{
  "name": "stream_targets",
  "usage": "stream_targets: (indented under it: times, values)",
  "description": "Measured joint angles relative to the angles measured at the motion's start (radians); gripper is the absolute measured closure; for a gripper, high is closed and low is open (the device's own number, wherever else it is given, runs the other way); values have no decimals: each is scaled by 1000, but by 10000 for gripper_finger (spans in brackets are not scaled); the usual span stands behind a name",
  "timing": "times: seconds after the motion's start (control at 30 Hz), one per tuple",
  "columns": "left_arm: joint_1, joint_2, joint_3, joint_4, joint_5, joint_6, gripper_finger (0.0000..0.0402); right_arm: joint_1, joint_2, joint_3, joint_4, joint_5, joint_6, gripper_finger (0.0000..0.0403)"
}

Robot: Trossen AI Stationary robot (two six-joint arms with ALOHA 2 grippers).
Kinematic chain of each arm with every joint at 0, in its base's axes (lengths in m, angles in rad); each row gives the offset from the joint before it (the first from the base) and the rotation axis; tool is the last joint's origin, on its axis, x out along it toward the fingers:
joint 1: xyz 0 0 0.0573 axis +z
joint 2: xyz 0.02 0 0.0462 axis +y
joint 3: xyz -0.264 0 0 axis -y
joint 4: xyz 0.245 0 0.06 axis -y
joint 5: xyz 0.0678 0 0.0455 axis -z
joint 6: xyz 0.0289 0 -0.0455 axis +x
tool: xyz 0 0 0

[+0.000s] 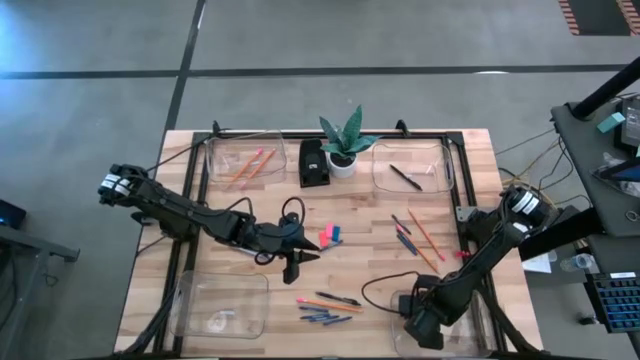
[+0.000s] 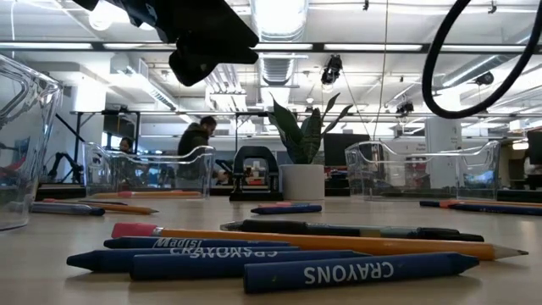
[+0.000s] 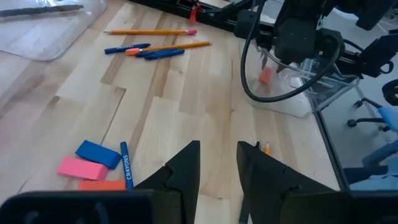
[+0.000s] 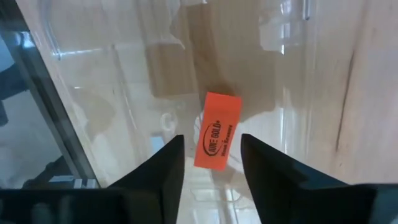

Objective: Sort crayons/erasers/pens/pencils in bins
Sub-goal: Put the orange pencil into the top left transparent bin

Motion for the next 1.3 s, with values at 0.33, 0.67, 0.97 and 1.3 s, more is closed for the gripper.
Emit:
stream_targets:
  times: [0.33, 0.67, 0.97, 1.3]
  values:
    - [20, 0, 1, 1, -2, 93, 310, -1, -77, 0, -2, -35, 0, 227]
    - [61, -1, -1, -2, -10, 106, 310, -53, -233, -1, -5, 63, -154, 227]
    - [99, -2, -6, -241, -112, 47, 310, -81, -429, -1, -46, 307, -374, 227]
    - [159, 2, -8, -709, 2, 32, 310, -83, -518, -1, -50, 581, -513, 227]
